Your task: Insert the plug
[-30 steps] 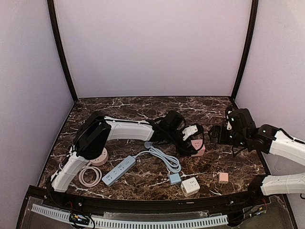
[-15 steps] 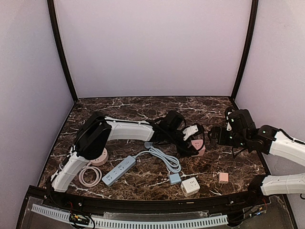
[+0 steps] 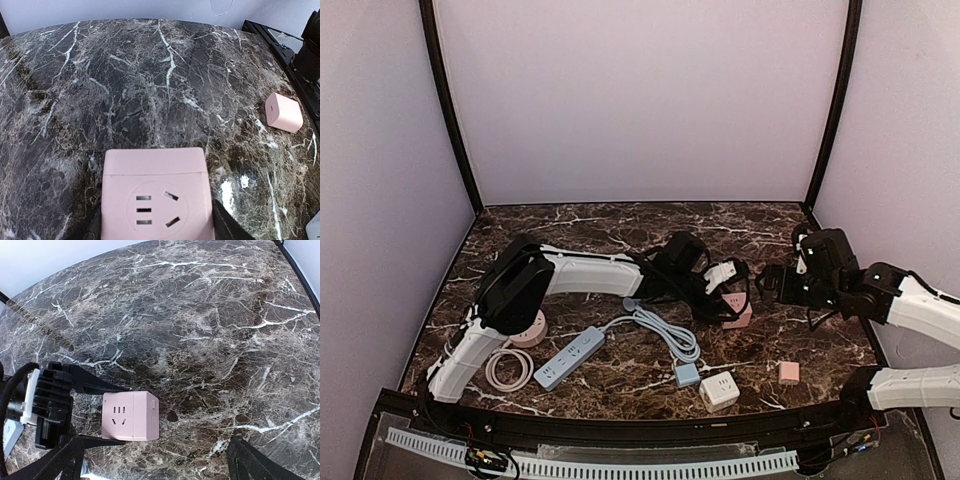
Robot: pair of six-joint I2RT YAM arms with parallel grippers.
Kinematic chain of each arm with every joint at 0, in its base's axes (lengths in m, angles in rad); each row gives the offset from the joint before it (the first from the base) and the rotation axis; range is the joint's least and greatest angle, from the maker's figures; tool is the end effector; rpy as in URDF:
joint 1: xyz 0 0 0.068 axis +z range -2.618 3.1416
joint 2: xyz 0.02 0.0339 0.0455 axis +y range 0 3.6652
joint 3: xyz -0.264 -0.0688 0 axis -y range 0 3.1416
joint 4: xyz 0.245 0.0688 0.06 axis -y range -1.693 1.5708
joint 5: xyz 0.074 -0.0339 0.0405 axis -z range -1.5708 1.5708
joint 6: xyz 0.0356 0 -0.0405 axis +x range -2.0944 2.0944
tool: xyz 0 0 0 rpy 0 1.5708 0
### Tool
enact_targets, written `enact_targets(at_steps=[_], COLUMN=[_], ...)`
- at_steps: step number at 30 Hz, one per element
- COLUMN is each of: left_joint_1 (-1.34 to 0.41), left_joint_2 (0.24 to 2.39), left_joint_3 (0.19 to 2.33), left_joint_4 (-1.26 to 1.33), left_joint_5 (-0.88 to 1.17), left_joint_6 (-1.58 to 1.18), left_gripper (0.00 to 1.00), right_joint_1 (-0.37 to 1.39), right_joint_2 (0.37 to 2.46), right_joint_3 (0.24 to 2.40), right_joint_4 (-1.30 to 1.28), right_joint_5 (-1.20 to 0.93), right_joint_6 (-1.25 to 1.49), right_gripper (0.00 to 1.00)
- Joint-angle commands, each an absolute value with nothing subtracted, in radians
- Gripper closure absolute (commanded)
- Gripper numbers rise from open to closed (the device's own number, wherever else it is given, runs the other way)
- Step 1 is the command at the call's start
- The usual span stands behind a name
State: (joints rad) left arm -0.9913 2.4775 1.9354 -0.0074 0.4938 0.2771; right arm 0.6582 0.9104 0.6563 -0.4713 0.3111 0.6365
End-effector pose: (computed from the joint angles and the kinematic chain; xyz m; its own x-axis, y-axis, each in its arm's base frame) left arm 0.2918 -0.4766 0.1462 -0.0130 0.4597 -0.8880 0.9998 0.0189 -0.0048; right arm 0.1578 0.1082 0.2469 -0.6605 0.2046 -0.7224 -0.0106 0.9595 0.2814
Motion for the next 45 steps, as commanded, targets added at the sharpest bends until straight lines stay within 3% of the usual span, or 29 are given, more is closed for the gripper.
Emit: enact_targets(at_steps=[1,24,34,38,42,45], left_joint_1=[-0.992,-0.992,-0.992,-0.991,-0.992,-0.992], left_joint_2=[2.408,1.985,1.875,1.863,1.854,1.848], left_joint_3=[1.88,1.334,1.121,1.069,1.06,1.049], left_joint_4=[0.059,0.568,0.833,0.925,0.937,0.954], left_joint_5=[0.513,0.51,0.483,0.472,0.464,0.46], left_joint_6=[0.278,0.3,0.354,0.361,0.361,0.36], left_gripper=[0.66,0.76,0.8,0.85,0.98,0.99], right_joint_1=[0.651,0.646,0.644,0.644,0.644,0.643], right_joint_2=[0.875,0.8,0.898,0.938,0.98,1.027], right_joint_3=[0.698,0.747,0.786,0.803,0.815,0.826], right_joint_4=[-0.452,-0.313,-0.305,-0.305,-0.304,-0.304], right_joint_5=[0.277,0.006,-0.319,-0.425,-0.447,-0.446], right_joint_6=[0.612,0.549,0.544,0.567,0.584,0.593], right_gripper=[0.01,0.01,0.01,0.01,0.01,0.01])
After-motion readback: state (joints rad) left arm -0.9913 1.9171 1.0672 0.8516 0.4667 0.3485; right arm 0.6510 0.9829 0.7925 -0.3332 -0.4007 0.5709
